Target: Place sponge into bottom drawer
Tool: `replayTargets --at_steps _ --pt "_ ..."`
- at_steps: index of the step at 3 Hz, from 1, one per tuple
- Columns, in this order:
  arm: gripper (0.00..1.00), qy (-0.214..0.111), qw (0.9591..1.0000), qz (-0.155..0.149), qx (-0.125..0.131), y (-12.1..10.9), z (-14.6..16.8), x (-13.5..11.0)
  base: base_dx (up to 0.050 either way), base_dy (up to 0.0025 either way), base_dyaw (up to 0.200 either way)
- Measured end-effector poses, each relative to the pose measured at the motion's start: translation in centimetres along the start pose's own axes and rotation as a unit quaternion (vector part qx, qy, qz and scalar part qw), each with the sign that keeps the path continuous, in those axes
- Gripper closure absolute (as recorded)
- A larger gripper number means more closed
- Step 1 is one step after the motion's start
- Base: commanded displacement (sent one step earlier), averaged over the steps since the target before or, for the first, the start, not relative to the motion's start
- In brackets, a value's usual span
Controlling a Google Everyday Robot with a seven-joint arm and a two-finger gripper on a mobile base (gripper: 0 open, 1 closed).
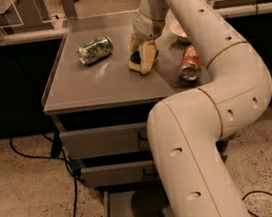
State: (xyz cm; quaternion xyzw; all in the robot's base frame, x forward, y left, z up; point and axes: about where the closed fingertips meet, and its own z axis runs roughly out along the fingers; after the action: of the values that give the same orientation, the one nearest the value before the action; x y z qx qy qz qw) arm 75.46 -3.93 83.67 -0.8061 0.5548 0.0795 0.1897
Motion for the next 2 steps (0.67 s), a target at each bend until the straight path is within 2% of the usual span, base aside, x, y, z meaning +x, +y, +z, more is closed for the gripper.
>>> replayTargets --at_steps 1,2 --pt "1.0 -0.065 0.9968 0.019 -0.042 2.13 1.6 -2.28 0.0 0.0 0.0" --pt "1.0 -0.073 0.9955 0.031 -0.053 2.78 1.45 -2.77 0.0 0.0 0.0"
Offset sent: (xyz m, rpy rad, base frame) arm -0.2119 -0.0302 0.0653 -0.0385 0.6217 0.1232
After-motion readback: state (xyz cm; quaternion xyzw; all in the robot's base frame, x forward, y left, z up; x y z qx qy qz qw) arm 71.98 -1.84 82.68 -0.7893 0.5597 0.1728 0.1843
